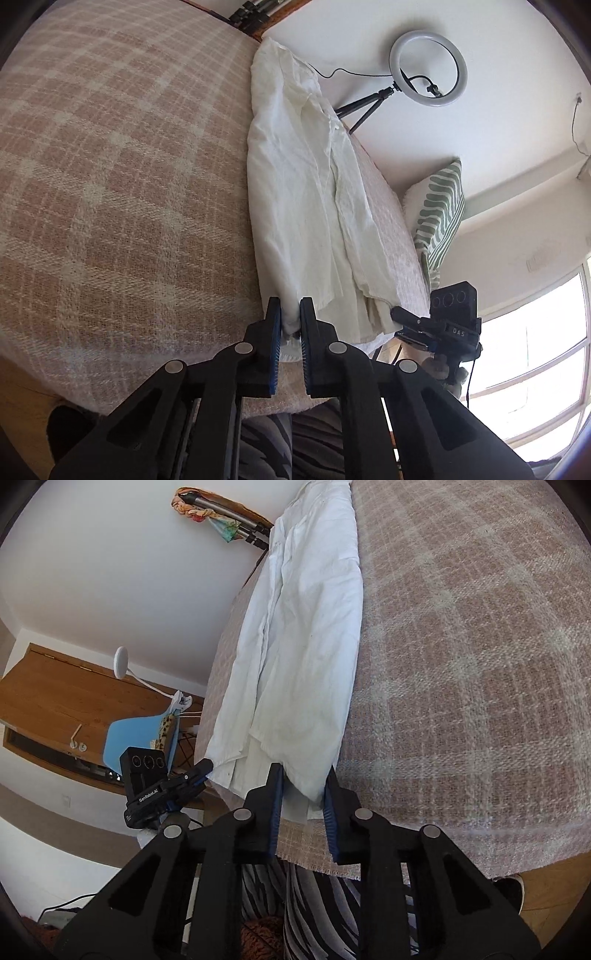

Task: Fold small clothes
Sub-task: 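Grasp the shirt hem with both tools and fold it up toward the collar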

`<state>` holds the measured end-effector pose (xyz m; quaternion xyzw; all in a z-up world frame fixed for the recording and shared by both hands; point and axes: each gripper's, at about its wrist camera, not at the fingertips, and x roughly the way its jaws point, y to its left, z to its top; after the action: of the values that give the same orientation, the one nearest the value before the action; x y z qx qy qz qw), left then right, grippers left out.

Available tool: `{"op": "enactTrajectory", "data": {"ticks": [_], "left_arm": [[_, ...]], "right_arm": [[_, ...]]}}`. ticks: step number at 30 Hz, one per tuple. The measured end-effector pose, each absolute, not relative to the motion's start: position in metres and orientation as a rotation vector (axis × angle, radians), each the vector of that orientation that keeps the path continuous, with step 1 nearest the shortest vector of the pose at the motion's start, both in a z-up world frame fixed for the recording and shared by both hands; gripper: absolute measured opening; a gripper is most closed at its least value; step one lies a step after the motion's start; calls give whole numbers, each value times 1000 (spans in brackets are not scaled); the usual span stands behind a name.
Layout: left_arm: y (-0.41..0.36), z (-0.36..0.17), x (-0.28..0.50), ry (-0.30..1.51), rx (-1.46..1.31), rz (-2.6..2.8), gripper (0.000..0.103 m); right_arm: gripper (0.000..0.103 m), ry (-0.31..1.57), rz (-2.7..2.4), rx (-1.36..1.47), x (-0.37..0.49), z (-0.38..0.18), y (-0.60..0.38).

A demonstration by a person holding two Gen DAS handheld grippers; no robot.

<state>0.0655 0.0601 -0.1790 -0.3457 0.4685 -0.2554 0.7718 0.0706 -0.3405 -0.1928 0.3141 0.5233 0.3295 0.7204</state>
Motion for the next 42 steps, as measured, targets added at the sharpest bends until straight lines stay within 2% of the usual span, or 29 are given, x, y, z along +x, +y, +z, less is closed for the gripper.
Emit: {"op": "enactTrajectory", "data": {"ticks": [5,19,24,29,38,41,42], "left_arm": [[61,-155,72,984,-769,-584,6],[61,-101,163,846,-713,-573,6],[60,-104,209,832,-639,-465,6],[54,-129,248,869,-624,-406,6],[52,-146,273,906,-607,-381,6],[59,-140,277,905,-630,-378,16],[65,-134,277,884,-638,-364,24]], "right_arm": [[11,1107,767,789,73,-180,-345],[11,973,733,722,154,-108,-330],[11,997,661,747,209,-113,-331],[11,1059,557,749,260,-132,-330],[11,1137,466,728,290,-158,-327],[15,1153,475,739,292,-158,-330],[17,1158,485,743,292,-156,-332]]}}
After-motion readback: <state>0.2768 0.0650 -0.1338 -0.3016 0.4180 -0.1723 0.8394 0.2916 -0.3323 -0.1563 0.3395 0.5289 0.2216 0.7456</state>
